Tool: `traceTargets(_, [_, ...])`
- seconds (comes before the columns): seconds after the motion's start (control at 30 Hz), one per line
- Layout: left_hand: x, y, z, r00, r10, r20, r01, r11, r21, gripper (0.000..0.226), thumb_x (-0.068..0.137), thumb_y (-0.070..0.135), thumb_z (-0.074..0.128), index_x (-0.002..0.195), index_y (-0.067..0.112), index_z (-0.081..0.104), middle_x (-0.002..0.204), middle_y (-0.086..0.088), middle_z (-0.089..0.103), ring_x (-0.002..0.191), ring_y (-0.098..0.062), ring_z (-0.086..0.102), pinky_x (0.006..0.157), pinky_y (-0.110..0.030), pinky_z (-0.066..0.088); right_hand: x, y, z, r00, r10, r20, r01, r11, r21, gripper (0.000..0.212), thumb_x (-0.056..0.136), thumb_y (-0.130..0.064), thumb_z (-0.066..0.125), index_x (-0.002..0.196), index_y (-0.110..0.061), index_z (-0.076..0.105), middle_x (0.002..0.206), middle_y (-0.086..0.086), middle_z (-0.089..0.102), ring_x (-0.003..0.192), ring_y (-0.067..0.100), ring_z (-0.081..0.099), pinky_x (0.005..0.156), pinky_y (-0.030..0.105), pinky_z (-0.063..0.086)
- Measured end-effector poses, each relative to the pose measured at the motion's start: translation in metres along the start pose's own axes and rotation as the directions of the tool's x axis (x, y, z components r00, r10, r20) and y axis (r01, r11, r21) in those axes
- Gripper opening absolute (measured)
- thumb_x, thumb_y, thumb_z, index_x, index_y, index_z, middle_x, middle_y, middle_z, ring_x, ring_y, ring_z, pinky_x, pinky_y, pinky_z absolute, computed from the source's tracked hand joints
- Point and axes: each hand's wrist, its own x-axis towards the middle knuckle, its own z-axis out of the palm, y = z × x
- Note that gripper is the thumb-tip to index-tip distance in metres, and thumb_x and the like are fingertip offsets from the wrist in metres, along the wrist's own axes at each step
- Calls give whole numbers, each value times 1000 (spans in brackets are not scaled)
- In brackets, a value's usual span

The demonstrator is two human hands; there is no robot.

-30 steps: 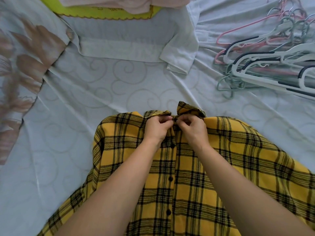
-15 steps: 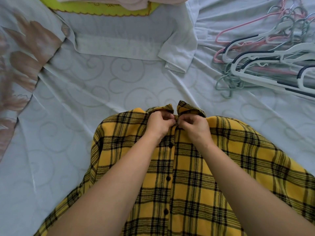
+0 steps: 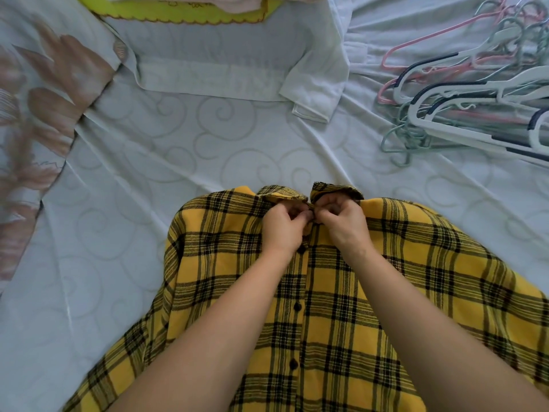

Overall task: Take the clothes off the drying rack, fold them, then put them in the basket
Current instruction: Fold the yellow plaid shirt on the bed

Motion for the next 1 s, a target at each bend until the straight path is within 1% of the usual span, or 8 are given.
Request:
traceTargets(0.13, [8,9,-15,912,-323,252,396,854,-339,16,89,1,57,75,8,59,63,-3,57,42,-5,52,48,-20,53,-6,4,-4,997,-42,69,40,999,34,25,84,0,62,83,-23,54,80,-1,63,82,15,60,79,26,47])
traceTargets(0.23, [8,18,-20,878,-390,279,473,797,-376,18,91,0,53,75,6,58,63,-5,56,44,-7,53,43,-19,51,-7,6,-3,995,-91,47,96,987,-126,19,86,-8,64,88,-22,53,82,-7,61,85,13,60,76,20,46])
traceTargets(0.37, [-3,20,-42,951,-129,281,143,989,-30,14,91,6,54,79,12,56,68,-2,57,51,-6,51,45,-16,45,-22,2,-17,987,-143,78,156,965,-212,3,91,-22,58,89,-22,56,82,-3,63,68,0,57,58,11,42])
traceTargets(0.5, [25,10,-107,955,195,-224,-117,940,320,16,90,23,59,98,9,59,92,-2,60,90,-23,60,79,-33,47,-16,-3,-81,918,-346,-194,235,869,-436,17,96,-24,49,94,-12,60,89,6,60,78,14,55,70,25,44])
traceTargets(0.6, [40,3,-136,997,-49,-62,74,837,542,47,91,46,52,113,5,58,115,-10,59,109,-29,55,92,-36,41,8,1,-117,970,-179,-168,18,733,-680,33,94,-31,50,116,-8,59,120,15,52,112,28,47,94,39,38])
traceTargets(0.7, [39,5,-148,968,-234,85,168,866,470,47,89,48,52,107,7,66,113,-11,64,106,-28,58,96,-37,45,14,-6,-127,996,89,-30,-86,733,-674,35,91,-37,56,109,-9,64,109,11,60,99,25,54,80,31,40])
traceTargets(0.83, [13,4,-173,919,-294,265,214,932,291,16,87,25,62,79,11,64,77,-9,64,72,-22,60,66,-32,49,-10,-22,-141,923,375,85,-164,586,-794,30,90,-37,58,101,-11,70,99,5,61,95,22,54,86,31,41])
traceTargets(1.0, [-27,-19,-208,847,-305,434,223,947,230,8,81,15,66,84,10,59,73,-7,60,65,-22,54,52,-27,40,-61,-31,-160,931,327,160,-152,748,-646,18,89,-28,62,79,-15,70,81,6,69,80,21,61,72,32,44])
